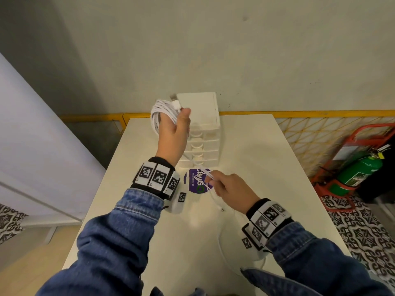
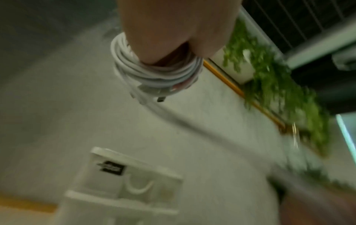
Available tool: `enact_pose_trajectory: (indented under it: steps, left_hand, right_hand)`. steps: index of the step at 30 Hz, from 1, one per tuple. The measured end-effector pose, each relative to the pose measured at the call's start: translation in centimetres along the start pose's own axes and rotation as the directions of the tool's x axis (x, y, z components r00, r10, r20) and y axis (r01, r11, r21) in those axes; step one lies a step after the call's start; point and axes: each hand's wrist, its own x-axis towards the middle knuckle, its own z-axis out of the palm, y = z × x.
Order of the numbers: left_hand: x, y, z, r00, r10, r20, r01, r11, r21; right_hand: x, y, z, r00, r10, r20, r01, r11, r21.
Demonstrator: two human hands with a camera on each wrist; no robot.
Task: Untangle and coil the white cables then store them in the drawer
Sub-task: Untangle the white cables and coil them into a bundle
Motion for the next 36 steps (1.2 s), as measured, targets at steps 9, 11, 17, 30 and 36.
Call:
enact_pose_trajectory:
  steps: [9,11,17,30,36]
  left_hand:
    - [-2.9,-3.9,0.7,0.833,-0.232,0.503,0.029,0.925,0.379]
    - [-3.8,-3.1,1.0,0.766,-0.263,0.587,0.115,0.954,0.277]
    - [-5.9,-1.5,2.3,0.520,-0.364,0.773,0.243,0.930,0.274]
    - [-4.9,2.2,3.2,0.574,-0.127,0.809,0.572,0.769,-0.285]
    - [-2.9,3.7,3.0,0.756,-0.041,0.653,0.541,0.600,-0.589]
  right_hand:
    - [1.0,-1.9,-3.5,0.934,-0.200,-0.295,0.196,0.980,-0.043]
    - [1.1,-1.6,-4.1,0.907,-0.198,-0.371,0.203,0.979,-0.025]
    - [1.8,-0.6,-5.9,0.901,-0.192,-0.388,0.185,0.981,-0.057]
    - [1.6,1.8,-3.4,0.945,0.188,-0.269,-0.124,0.963,0.240]
    - [0.1,1.7,0.5,0.975,0.215,-0.052,-0.203,0.963,0.179]
